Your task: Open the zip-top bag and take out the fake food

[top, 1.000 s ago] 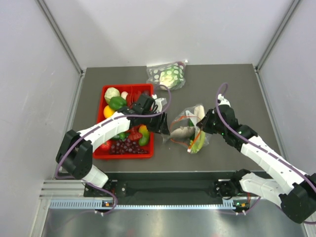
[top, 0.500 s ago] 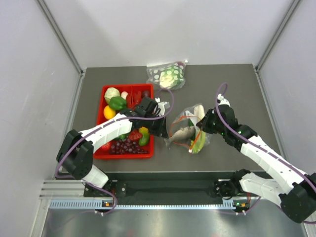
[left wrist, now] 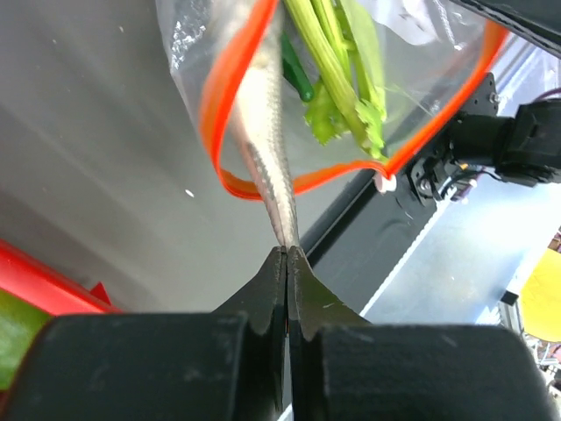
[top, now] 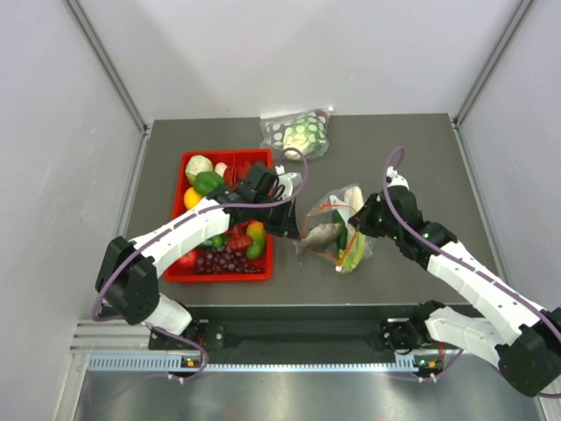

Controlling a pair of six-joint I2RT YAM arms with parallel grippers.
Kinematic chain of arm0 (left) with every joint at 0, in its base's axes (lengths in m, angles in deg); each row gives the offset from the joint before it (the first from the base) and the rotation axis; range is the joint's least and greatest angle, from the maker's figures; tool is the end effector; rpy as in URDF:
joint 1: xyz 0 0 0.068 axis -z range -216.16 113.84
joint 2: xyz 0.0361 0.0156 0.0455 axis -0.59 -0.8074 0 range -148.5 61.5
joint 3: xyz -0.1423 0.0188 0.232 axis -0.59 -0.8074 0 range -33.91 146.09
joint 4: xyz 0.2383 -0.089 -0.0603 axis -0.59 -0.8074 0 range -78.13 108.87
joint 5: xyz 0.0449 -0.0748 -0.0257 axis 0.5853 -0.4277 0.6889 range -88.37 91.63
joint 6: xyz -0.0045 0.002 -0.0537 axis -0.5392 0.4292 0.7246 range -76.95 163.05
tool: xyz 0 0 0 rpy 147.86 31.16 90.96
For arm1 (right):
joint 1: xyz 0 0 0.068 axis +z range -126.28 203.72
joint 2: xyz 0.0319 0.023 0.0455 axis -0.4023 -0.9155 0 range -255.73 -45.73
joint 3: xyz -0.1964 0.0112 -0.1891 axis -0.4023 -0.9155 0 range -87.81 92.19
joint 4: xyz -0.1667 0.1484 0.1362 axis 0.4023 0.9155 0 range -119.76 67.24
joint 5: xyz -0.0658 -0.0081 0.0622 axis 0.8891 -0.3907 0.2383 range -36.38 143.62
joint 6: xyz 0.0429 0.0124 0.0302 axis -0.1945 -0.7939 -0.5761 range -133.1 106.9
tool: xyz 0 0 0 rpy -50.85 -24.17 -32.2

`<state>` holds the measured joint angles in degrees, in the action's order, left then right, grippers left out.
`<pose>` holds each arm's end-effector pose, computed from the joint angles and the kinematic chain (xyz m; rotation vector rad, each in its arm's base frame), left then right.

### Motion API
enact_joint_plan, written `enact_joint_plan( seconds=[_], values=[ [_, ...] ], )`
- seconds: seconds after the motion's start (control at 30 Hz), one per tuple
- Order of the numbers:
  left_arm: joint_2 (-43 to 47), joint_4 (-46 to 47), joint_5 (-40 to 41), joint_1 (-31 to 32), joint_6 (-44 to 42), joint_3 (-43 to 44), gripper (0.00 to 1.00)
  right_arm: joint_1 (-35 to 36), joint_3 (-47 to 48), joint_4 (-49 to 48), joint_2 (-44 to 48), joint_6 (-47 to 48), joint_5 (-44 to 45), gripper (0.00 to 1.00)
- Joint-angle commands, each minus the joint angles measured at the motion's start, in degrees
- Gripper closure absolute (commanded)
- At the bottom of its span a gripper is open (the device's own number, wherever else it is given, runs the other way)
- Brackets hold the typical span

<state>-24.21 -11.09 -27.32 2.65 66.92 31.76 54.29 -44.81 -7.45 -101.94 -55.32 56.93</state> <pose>0.2374 -0.2131 0.2687 0.5798 2.5448 -1.0647 0.1857 0.1073 0.2719 0.2633 2.2503 0.6394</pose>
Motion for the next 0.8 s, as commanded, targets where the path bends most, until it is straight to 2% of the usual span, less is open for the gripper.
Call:
enact_joint_plan(
  seconds=[0.0, 0.33, 0.47, 0.6, 0.77],
  values=[
    [3.4, -2.7, -2.2, 0.4, 0.0, 3.0, 1.00, -0.6, -0.5, -2.4, 1.5, -0.3, 0.7, 1.00],
    [6.2, -2.1, -8.1, 0.3, 4.2, 9.1, 1.00, -0.6, -1.1, -3.1, 1.1, -0.4, 0.9, 1.00],
    [7.5, 1.6, -9.4, 0.2, 6.2, 9.7, 1.00, -0.5, -1.0, -3.2, 0.8, -0.5, 0.8, 1.00],
    [8.9, 8.0, -11.8, 0.0, 12.1, 9.5, 1.00, -0.6, -1.1, -3.4, 0.7, -0.4, 0.6, 1.00],
    [12.2, 9.1, -8.2, -1.1, 13.7, 10.9, 1.00, -0.6, -1.1, -3.3, 0.8, -0.4, 0.6, 1.00]
  ],
)
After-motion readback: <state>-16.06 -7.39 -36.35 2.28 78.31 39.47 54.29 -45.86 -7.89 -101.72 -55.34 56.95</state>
